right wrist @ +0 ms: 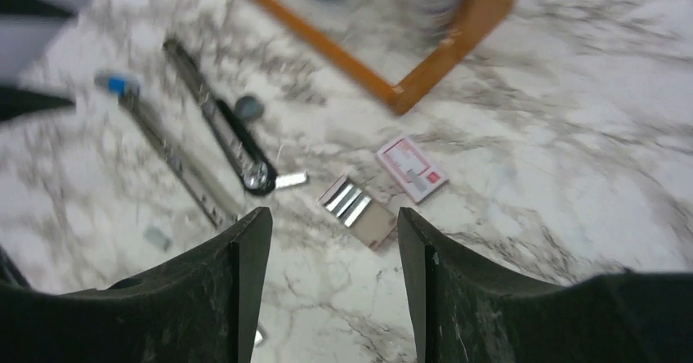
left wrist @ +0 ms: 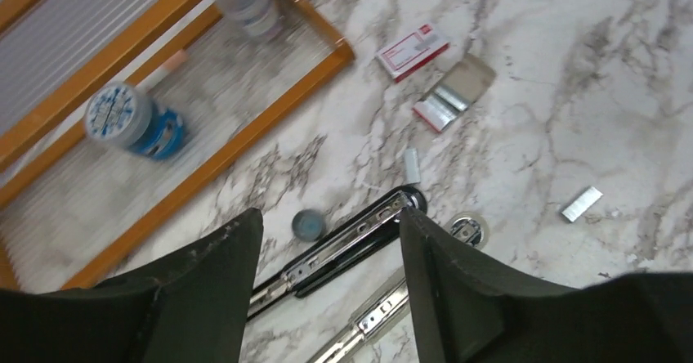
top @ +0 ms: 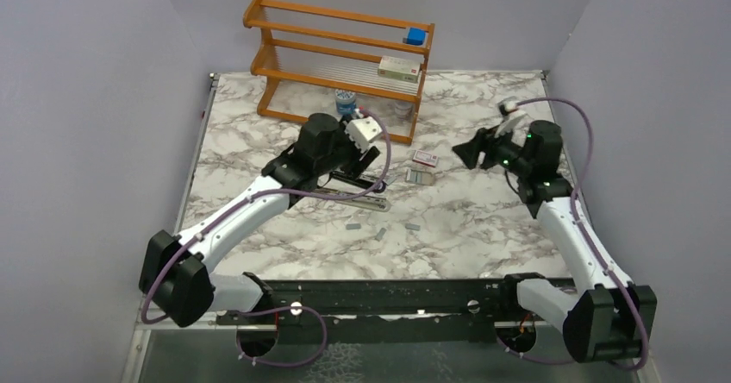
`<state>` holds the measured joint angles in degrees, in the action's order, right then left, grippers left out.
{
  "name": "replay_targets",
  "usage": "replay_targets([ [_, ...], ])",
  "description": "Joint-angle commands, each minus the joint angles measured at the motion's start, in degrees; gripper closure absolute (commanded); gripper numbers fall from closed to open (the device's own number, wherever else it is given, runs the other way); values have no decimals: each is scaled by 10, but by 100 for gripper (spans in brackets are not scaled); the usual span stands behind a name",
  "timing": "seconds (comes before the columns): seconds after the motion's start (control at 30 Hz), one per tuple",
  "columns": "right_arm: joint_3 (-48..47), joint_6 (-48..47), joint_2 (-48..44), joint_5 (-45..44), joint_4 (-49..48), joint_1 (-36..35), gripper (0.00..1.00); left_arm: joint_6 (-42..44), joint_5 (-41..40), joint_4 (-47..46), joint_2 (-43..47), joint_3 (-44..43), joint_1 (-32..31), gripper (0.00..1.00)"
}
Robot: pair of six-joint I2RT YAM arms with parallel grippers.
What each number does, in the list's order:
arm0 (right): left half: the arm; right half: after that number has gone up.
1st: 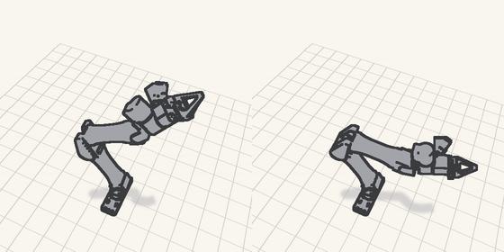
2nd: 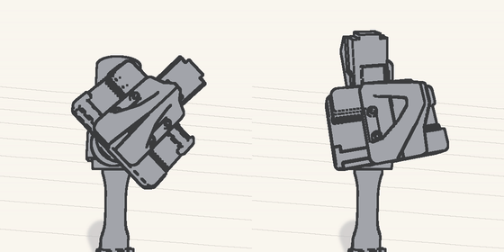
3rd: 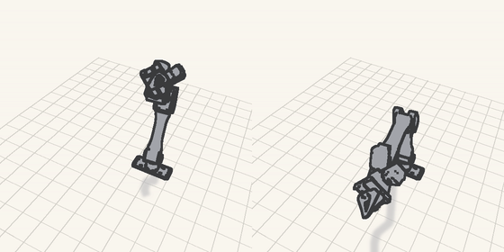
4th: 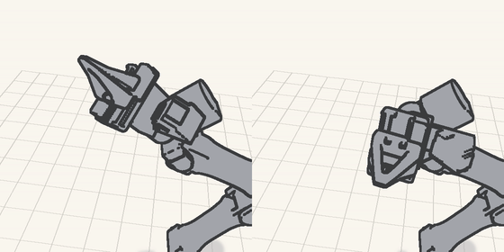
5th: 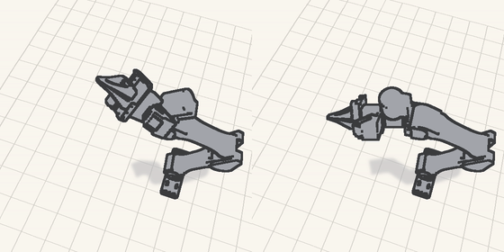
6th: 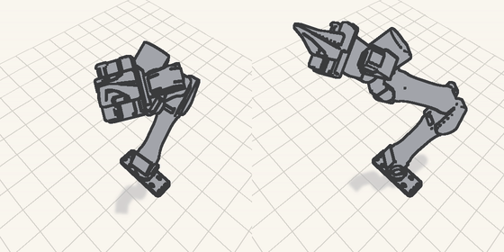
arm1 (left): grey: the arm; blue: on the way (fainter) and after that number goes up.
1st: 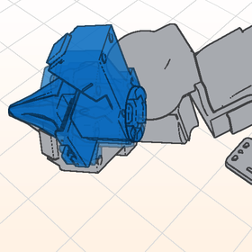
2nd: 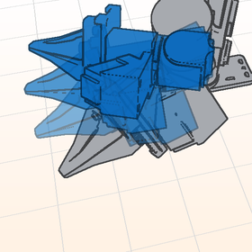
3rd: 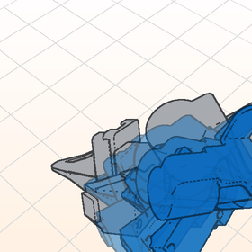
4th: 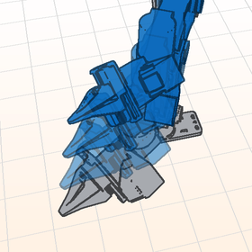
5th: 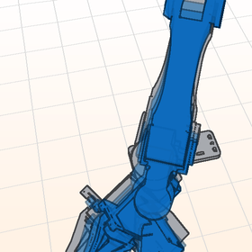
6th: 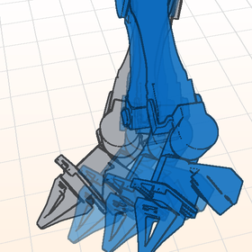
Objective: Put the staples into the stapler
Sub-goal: Pick up the staple from the center of the board.
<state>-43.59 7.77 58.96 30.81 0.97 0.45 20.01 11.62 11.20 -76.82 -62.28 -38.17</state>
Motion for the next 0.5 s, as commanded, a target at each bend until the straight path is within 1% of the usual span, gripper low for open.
replay_targets([
  [0.0, -16, -218, 40, 66, 44, -175, 40, -119, -101, -161, 70, 93, 44, 33],
  [0.03, -12, -259, 45, 63, 54, -210, 40, -126, -113, -169, 78, 105, 53, 33],
  [0.07, -2, -289, 48, 68, 53, -227, 40, -134, -125, -176, 85, 115, 60, 33],
  [0.17, 40, -357, 55, 120, 37, -236, 42, -144, -142, -201, 99, 144, 72, 32],
  [0.23, 55, -385, 61, 119, 40, -245, 43, -146, -146, -213, 104, 157, 74, 32],
  [0.27, 57, -379, 65, 115, 43, -249, 44, -147, -148, -216, 105, 162, 75, 32],
  [0.37, 49, -318, 72, 107, 52, -261, 46, -145, -149, -224, 108, 172, 74, 32],
  [0.4, 42, -304, 75, 89, 66, -270, 46, -143, -150, -225, 107, 173, 75, 32],
  [0.47, 21, -318, 86, 61, 126, -290, 46, -141, -154, -225, 106, 174, 75, 32],
])
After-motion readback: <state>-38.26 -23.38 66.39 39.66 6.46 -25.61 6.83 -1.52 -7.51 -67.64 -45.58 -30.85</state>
